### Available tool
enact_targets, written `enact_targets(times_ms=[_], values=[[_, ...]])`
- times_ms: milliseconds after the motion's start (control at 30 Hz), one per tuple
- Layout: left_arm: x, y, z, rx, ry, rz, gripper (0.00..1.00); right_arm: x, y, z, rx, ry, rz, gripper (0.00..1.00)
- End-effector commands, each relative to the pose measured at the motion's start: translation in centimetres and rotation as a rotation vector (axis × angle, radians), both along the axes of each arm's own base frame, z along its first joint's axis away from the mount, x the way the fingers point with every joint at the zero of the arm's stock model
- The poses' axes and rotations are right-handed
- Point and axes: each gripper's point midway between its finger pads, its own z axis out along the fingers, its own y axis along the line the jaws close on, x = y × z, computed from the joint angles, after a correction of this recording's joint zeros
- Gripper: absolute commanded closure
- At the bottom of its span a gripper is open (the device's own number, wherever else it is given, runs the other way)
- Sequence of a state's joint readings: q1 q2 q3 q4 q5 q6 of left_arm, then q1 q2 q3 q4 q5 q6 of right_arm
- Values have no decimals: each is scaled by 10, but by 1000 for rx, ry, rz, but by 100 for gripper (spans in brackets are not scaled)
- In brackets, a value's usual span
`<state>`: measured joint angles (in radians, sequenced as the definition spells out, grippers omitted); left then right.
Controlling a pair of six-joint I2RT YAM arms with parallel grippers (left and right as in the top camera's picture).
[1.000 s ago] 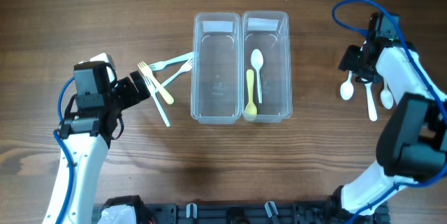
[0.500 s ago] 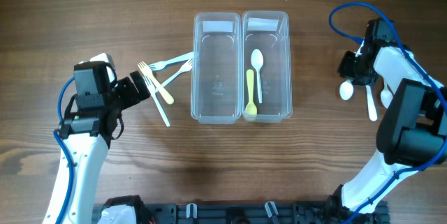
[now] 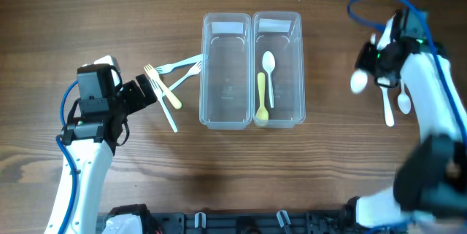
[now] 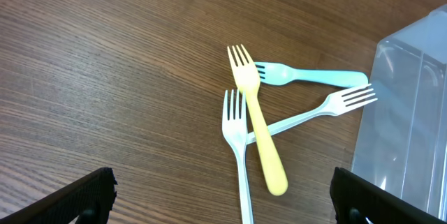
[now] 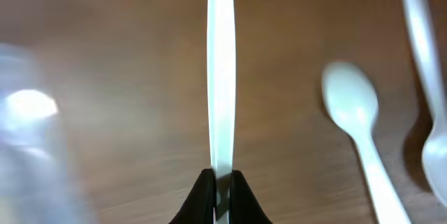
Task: Pack container
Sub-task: 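Move the right gripper back and grasp a white spoon, then lower the white spoon into the right container and release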
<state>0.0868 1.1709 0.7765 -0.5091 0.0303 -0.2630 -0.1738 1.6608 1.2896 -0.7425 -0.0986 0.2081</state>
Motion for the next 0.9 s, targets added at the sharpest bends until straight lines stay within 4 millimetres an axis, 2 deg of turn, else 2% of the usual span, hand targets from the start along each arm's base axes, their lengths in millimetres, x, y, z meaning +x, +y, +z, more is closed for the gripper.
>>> enact_targets(times_ms=[0, 100, 200, 433, 500, 567, 633, 667, 700, 733, 767, 833, 867], values=[[4, 0, 6, 21, -13, -19, 0, 3, 66, 101, 76, -276, 178, 96], [4, 0, 6, 21, -13, -19, 0, -8, 98, 120, 82, -320, 259, 96], [4, 0, 6, 21, -13, -19, 0, -17, 126, 106, 58, -270, 320, 96], [4, 0, 6, 21, -13, -19, 0, -25, 184, 2, 94, -21, 397, 96], [4, 0, 6, 21, -13, -19, 0, -25, 197, -17, 92, 19, 428, 96], [4, 0, 6, 21, -13, -19, 0, -26, 206, -26, 88, 33, 454, 96], [4, 0, 6, 21, -13, -19, 0, -25, 210, -23, 81, 18, 479, 96], [4, 0, 6, 21, -13, -19, 0, -23, 210, -15, 78, -4, 489, 93], [4, 0, 6, 21, -13, -19, 0, -20, 209, -6, 68, -32, 499, 77], [4, 0, 6, 21, -13, -19, 0, -16, 207, 7, 62, -67, 508, 69], [4, 0, 6, 21, -13, -19, 0, -13, 204, 21, 51, -103, 512, 66], [4, 0, 6, 21, -13, -19, 0, -6, 186, 59, -2, -195, 463, 58], [4, 0, 6, 21, -13, -19, 0, -4, 178, 71, -23, -227, 440, 55]])
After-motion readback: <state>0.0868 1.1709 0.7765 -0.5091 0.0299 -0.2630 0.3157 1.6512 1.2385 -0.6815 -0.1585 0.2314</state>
